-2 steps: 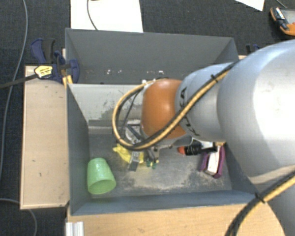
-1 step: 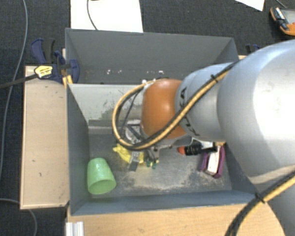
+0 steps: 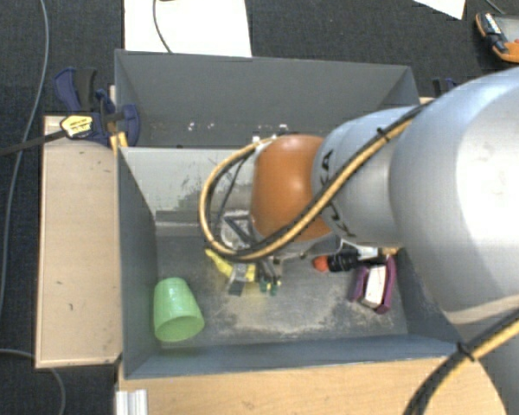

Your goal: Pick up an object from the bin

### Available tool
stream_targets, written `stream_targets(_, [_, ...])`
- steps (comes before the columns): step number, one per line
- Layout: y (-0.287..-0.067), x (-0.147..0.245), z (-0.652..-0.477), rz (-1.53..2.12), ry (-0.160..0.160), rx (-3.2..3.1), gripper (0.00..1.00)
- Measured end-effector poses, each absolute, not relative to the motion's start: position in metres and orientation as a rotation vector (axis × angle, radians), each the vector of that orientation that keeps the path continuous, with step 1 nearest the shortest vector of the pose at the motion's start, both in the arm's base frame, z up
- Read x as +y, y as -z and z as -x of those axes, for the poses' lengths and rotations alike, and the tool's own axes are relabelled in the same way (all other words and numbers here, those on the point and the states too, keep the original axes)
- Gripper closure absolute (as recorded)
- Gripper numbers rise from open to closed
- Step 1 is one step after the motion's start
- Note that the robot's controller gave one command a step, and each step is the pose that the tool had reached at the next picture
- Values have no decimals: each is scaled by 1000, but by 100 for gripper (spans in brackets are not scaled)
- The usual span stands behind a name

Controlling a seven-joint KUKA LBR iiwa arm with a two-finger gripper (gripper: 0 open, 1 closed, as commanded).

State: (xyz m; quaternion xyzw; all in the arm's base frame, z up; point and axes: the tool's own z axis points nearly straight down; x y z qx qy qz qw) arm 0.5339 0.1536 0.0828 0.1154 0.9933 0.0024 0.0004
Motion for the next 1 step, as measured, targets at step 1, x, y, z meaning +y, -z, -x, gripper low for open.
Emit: stream_targets(1, [-117,154,-534,-363,-9,3119,100])
